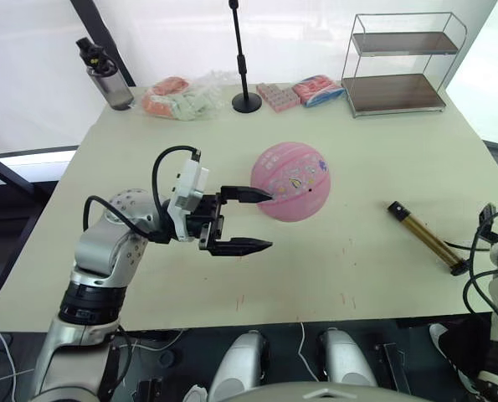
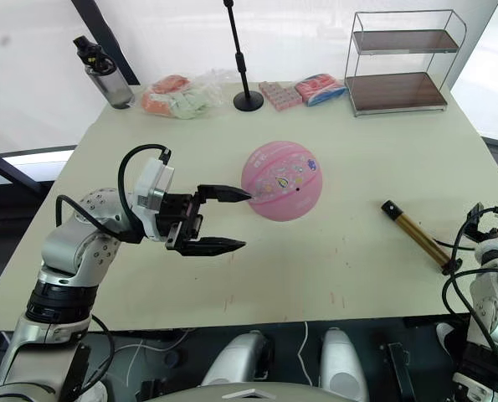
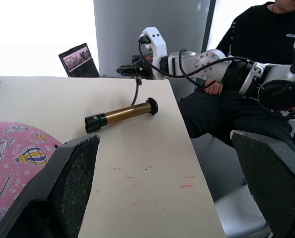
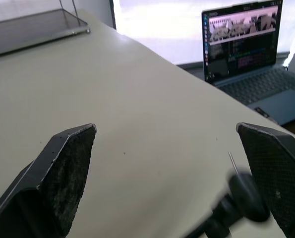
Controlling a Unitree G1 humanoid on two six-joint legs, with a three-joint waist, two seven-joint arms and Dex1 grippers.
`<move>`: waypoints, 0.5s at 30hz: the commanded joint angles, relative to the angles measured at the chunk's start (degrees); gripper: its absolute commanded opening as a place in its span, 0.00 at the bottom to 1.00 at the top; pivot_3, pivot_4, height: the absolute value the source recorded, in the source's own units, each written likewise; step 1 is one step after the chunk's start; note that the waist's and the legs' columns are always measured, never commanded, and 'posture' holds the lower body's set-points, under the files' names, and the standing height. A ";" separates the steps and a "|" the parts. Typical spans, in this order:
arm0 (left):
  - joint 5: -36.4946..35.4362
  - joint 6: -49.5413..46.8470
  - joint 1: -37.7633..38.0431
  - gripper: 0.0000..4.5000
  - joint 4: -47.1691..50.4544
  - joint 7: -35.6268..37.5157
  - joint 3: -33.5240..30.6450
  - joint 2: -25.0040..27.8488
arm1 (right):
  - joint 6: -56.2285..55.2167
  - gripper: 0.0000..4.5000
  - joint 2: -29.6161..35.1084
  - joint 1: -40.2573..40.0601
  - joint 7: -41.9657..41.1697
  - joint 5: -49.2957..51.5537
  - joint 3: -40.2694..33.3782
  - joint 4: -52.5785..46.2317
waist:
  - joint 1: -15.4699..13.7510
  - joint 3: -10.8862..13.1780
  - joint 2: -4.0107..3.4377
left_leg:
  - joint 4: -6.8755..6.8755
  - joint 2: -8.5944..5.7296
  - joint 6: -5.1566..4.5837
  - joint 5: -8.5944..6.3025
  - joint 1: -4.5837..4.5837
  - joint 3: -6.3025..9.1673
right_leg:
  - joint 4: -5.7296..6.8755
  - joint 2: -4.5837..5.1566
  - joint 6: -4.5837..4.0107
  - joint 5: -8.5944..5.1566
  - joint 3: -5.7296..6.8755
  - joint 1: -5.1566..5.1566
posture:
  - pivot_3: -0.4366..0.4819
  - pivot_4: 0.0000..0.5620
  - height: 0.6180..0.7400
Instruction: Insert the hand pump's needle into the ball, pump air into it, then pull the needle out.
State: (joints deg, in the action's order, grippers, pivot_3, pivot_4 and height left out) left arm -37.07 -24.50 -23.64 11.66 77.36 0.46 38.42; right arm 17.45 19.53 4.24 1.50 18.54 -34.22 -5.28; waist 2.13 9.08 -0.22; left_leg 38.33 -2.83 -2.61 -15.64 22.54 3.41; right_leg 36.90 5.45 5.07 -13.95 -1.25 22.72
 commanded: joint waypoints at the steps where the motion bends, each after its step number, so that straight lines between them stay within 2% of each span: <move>1: -0.40 1.18 0.53 1.00 0.05 -0.20 -1.78 0.48 | -5.31 0.99 2.46 -0.36 -0.72 -1.78 -1.62 -2.83 | -0.02 0.00 0.00 | 0.00 0.00 0.00 0.00 0.00 0.01 | 0.00 0.00 0.00 0.00 0.01 0.00 | 0.48 0.27 1.00; 6: -0.37 1.71 1.68 1.00 0.15 -1.56 -2.78 0.46 | -10.29 0.99 5.43 -1.50 -4.95 -0.62 -3.15 -1.99 | -0.09 0.00 0.00 | 0.00 0.01 0.00 0.00 0.00 0.01 | 0.00 0.00 0.00 0.00 0.01 0.00 | 0.48 0.27 1.00; 10: -0.17 2.02 5.08 1.00 1.01 -4.89 -4.93 0.46 | -11.93 0.99 8.16 -3.47 -18.34 4.90 1.36 -6.25 | 0.17 0.01 0.00 | 0.00 0.02 -0.01 0.00 -0.03 -0.02 | 0.00 0.00 0.00 0.00 -0.03 -0.01 | 0.48 0.27 1.00; 15: 0.28 2.95 10.99 1.00 2.18 -8.18 -7.97 0.84 | -9.75 0.99 9.14 -8.44 -30.31 9.62 7.72 -10.37 | 0.01 0.01 0.02 | -0.01 0.16 -0.01 -0.01 -0.07 -0.01 | 0.00 -0.10 -0.05 0.02 -0.03 -0.02 | 0.48 0.27 1.00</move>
State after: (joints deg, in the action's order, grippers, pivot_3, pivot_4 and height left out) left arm -36.23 -22.66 -13.33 11.81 70.08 -4.98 38.64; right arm 7.54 28.22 -3.10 -25.40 26.46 -27.32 -13.35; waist 2.14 9.09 -0.21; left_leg 38.31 -2.67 -2.62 -15.65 22.47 3.40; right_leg 36.90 5.36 5.02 -13.92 -1.28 22.70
